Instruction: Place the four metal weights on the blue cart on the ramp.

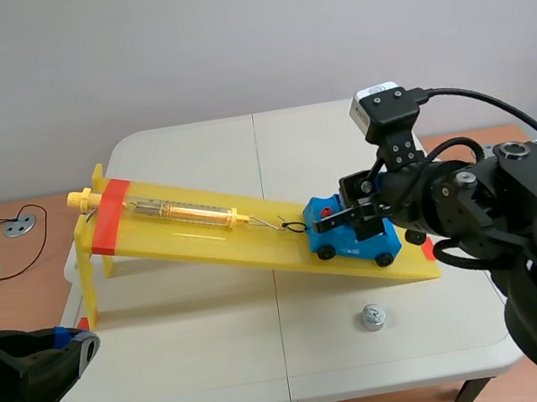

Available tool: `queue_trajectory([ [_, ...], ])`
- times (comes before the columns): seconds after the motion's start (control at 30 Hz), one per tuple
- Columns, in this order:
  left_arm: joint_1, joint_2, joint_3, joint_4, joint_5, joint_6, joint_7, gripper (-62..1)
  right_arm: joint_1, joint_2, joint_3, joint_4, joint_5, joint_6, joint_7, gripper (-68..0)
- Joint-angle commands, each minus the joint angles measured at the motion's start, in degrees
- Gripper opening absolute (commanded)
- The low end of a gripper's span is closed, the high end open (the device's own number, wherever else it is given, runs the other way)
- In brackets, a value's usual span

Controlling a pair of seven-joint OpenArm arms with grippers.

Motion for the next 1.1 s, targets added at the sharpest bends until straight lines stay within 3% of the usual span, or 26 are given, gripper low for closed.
queue_trajectory([
  [0.0, -1.1, 0.4, -0.8, 3.8, -4.2, -0.5, -4.8, -57.5, 7.3, 0.3, 0.0, 5.4, 1.2, -2.3, 9.3, -46.7],
  [0.13, -1.1, 0.4, -0.8, 3.8, -4.2, -0.5, -4.8, -57.5, 6.9, 1.4, 1.5, 9.4, 2.2, -0.7, 5.5, -46.8],
  [0.27, -1.1, 0.4, -0.8, 3.8, -4.2, -0.5, -4.6, -57.5, 4.3, 4.6, 2.8, 15.7, 6.7, 1.9, 2.2, -46.8],
  [0.73, -1.1, 0.4, -0.8, 3.8, -4.2, -0.5, -4.6, -57.5, -16.0, 19.1, 12.3, 33.7, 19.3, 8.7, -3.5, -46.1],
  [1.07, -1.1, 0.4, -0.8, 3.8, -4.2, -0.5, -4.6, -57.5, -27.1, 22.6, 17.8, 37.4, 19.5, 12.9, -5.4, -43.9],
])
